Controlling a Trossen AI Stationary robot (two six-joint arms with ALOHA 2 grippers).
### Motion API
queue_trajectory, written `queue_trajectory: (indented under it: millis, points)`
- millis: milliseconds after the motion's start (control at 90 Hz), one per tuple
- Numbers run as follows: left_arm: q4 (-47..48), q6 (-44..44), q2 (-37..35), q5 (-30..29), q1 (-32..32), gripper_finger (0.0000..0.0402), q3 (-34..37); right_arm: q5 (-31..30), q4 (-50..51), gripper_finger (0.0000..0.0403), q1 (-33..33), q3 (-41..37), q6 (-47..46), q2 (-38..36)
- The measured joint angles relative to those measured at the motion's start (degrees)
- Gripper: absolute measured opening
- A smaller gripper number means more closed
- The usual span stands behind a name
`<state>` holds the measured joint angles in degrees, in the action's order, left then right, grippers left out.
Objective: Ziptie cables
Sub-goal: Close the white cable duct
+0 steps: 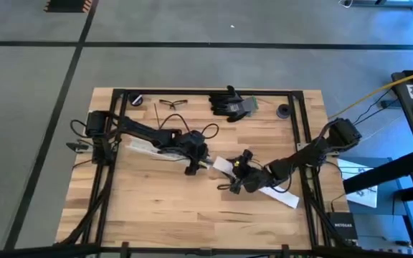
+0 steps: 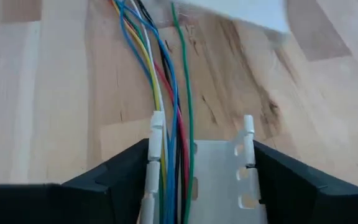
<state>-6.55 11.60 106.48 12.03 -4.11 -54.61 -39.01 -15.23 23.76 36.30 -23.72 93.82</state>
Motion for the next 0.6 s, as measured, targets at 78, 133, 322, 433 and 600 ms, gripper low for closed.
queue_trajectory:
  millis: [78,133,322,433,600]
  points:
    - [0.02,0.02,0.00,0.00,0.07,0.0236,0.00,3.12,0.76,0.0234,-2.53,1.17,1.65,0.20]
    - [0.00,0.04,0.00,0.00,0.10,0.0235,-0.02,5.07,0.73,0.0234,-4.10,2.03,3.10,0.60]
    - [-0.04,0.63,0.00,-0.01,0.10,0.0235,-0.02,14.55,3.23,0.0234,-8.08,3.19,4.59,1.31]
    - [-0.09,0.63,0.00,-0.02,0.10,0.0235,-0.02,14.66,3.25,0.0234,-8.91,3.14,4.61,1.31]
    - [-0.11,0.86,0.00,-0.02,0.10,0.0235,-0.02,15.72,2.34,0.0234,-8.95,3.24,4.72,2.06]
